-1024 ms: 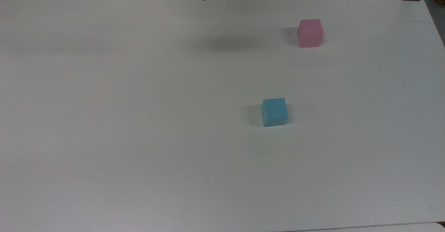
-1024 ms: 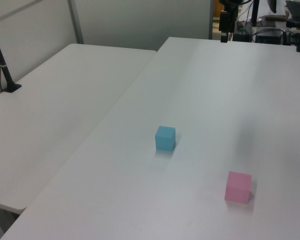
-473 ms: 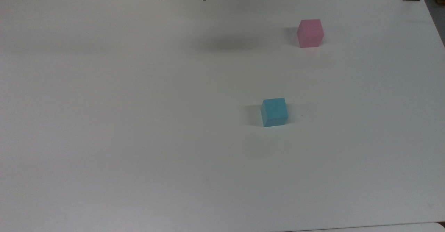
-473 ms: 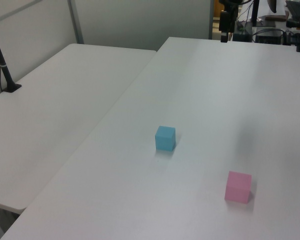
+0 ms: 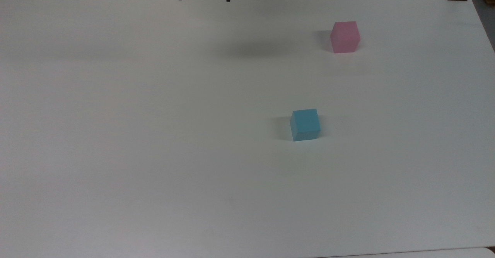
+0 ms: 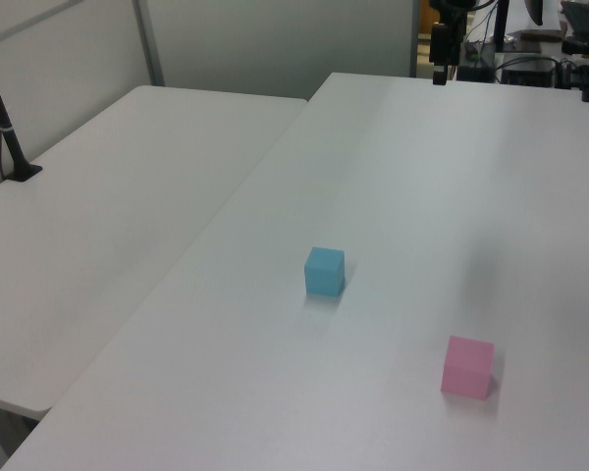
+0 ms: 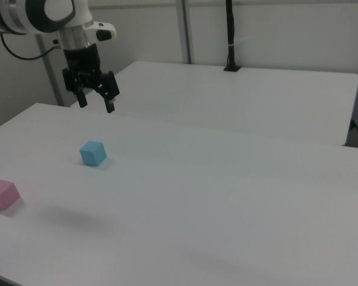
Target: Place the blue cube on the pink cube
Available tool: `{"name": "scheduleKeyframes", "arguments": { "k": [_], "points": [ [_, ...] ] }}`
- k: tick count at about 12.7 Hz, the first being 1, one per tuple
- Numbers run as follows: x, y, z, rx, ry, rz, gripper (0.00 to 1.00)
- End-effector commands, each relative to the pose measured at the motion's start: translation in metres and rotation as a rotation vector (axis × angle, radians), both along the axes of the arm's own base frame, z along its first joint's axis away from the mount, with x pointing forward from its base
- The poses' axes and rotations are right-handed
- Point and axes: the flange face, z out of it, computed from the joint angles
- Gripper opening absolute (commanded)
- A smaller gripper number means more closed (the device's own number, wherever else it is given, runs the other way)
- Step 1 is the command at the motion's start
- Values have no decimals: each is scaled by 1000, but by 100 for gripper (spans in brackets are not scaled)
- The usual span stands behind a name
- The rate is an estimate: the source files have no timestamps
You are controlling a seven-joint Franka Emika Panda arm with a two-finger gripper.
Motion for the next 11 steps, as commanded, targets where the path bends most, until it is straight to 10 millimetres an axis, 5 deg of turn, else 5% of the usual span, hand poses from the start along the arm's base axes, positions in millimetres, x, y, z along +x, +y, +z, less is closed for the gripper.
{"name": "scheduleKeyframes", "arguments": {
  "k": [1, 6, 11],
  "points": [
    [13, 17, -11, 15, -14, 44, 100],
    [59, 109, -39, 41, -68, 90, 100],
    [92, 189, -124, 21, -117, 102, 100]
  ]
}}
